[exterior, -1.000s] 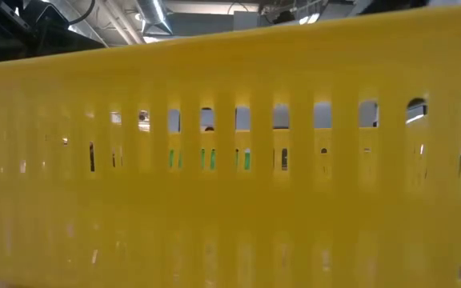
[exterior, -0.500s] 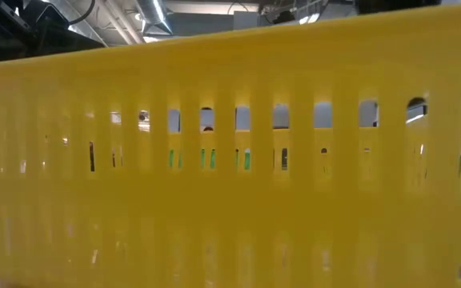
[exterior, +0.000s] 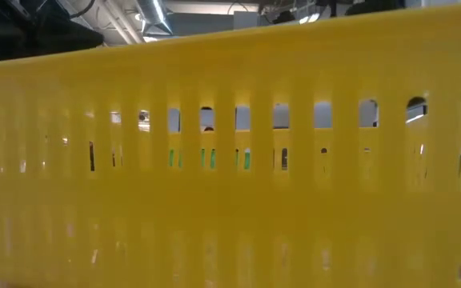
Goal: Stack baskets on shelf by color
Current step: Put the top right yellow basket on the shelf
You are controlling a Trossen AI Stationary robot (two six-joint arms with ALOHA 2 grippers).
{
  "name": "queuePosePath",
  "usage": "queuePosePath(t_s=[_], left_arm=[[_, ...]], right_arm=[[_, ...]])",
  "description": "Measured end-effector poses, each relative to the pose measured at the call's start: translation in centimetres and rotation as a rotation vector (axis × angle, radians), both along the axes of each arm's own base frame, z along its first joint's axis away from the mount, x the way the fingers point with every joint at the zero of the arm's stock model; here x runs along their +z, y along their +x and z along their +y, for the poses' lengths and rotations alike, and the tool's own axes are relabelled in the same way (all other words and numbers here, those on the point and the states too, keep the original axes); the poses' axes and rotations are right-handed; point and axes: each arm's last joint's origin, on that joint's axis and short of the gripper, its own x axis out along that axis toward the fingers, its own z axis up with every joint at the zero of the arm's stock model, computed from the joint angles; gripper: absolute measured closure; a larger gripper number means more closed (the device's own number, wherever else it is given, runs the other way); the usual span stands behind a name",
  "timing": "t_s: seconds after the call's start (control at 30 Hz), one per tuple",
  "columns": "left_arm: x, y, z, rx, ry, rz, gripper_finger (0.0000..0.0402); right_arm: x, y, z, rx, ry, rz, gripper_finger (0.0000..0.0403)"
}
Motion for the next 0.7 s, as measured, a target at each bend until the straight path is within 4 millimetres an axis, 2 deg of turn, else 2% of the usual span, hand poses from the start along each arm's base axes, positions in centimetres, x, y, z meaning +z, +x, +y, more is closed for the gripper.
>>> queuePosePath(t_s=[0.1,0.3,0.47,0.7], left_arm=[[1.3,-0.1,0.0,0.001,-0.009,0.045,0.0401],[4.4,0.2,0.1,0.008,0.035,0.098,0.0401],[6.8,1.2,0.3,0.001,0.061,0.176,0.0401],[10.0,3.3,0.4,-0.041,0.117,0.372,0.0401]], right_arm=[[-0.8,1.0,-0.5,-0.037,0.023,0.002,0.0288],[-2.9,2.5,-1.6,-0.119,0.036,0.068,0.0284],[-4.7,3.5,-2.4,-0.151,0.086,0.121,0.0283],[-7.0,4.7,-2.8,-0.163,0.099,0.193,0.0283]])
